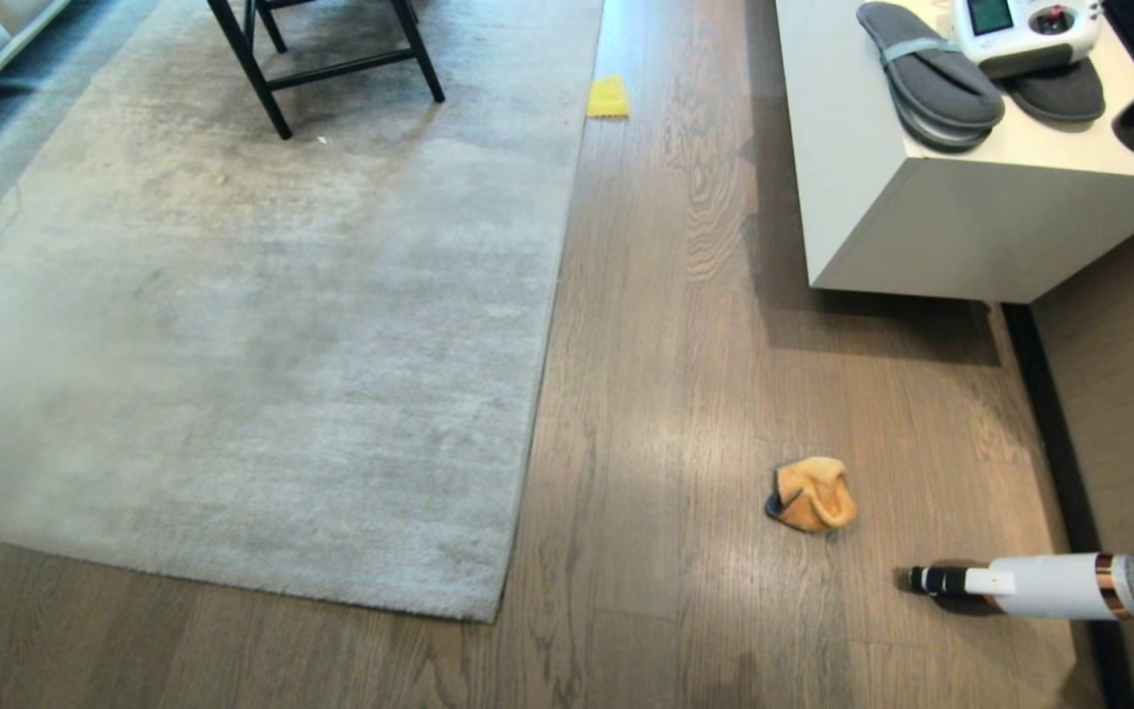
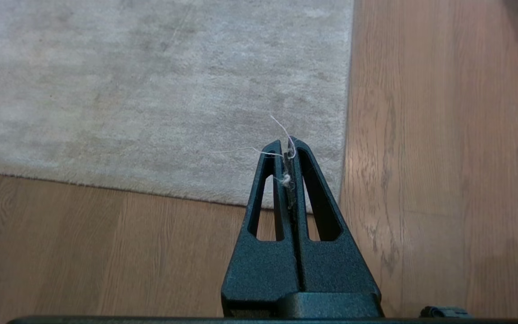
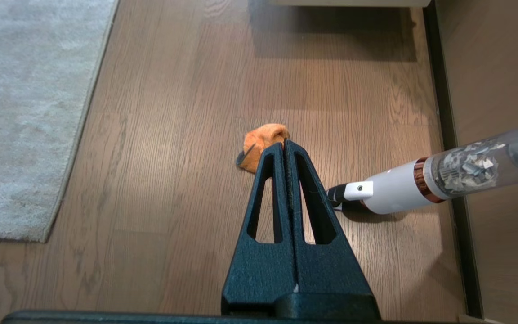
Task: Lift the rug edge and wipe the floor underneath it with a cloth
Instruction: Lift up the carpet
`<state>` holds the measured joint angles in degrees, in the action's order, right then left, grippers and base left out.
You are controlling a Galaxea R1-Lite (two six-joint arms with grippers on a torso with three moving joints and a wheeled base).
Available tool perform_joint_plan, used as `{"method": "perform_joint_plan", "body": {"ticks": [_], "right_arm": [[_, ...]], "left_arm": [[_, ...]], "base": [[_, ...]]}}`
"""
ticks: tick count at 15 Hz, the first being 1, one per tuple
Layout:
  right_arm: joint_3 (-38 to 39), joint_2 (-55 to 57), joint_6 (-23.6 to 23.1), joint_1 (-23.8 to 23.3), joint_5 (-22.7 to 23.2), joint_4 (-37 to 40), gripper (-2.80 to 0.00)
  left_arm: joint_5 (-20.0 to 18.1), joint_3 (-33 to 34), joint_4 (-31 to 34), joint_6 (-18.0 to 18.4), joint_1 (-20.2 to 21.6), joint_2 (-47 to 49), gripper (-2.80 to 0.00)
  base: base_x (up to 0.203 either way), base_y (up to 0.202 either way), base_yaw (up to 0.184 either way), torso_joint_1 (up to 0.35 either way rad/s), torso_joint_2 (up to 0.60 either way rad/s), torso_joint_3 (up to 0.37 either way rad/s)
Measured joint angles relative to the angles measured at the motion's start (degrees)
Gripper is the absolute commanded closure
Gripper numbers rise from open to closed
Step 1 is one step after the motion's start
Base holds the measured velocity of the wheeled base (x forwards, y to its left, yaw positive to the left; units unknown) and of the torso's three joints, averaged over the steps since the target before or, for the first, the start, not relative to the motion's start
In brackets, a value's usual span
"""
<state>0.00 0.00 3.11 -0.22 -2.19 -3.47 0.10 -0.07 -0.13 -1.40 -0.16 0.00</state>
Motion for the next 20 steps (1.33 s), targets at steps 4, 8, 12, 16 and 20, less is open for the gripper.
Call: {"method": "perform_joint_plan", "body": {"ticks": [4, 8, 12, 16, 20], "right_arm": [[0.0, 0.0, 0.0, 0.0, 0.0, 0.0, 0.00], [0.0, 0.0, 0.0, 0.0, 0.0, 0.0, 0.00], [0.0, 0.0, 0.0, 0.0, 0.0, 0.0, 0.00], [0.0, 0.0, 0.0, 0.0, 0.0, 0.0, 0.00], [0.0, 0.0, 0.0, 0.0, 0.0, 0.0, 0.00]], "left_arm": [[0.0, 0.0, 0.0, 0.0, 0.0, 0.0, 0.00], [0.0, 0.0, 0.0, 0.0, 0.0, 0.0, 0.00], [0.0, 0.0, 0.0, 0.0, 0.0, 0.0, 0.00], [0.0, 0.0, 0.0, 0.0, 0.0, 0.0, 0.00], [0.0, 0.0, 0.0, 0.0, 0.0, 0.0, 0.00]], "base": [[0.000, 0.000, 0.000, 0.001, 0.00, -0.196], [0.000, 0.000, 0.000, 0.000, 0.00, -0.197], [0.000, 0.000, 0.000, 0.000, 0.00, -0.200], [0.000, 0.000, 0.000, 0.004, 0.00, -0.199], [0.000, 0.000, 0.000, 0.002, 0.00, -0.200]]}}
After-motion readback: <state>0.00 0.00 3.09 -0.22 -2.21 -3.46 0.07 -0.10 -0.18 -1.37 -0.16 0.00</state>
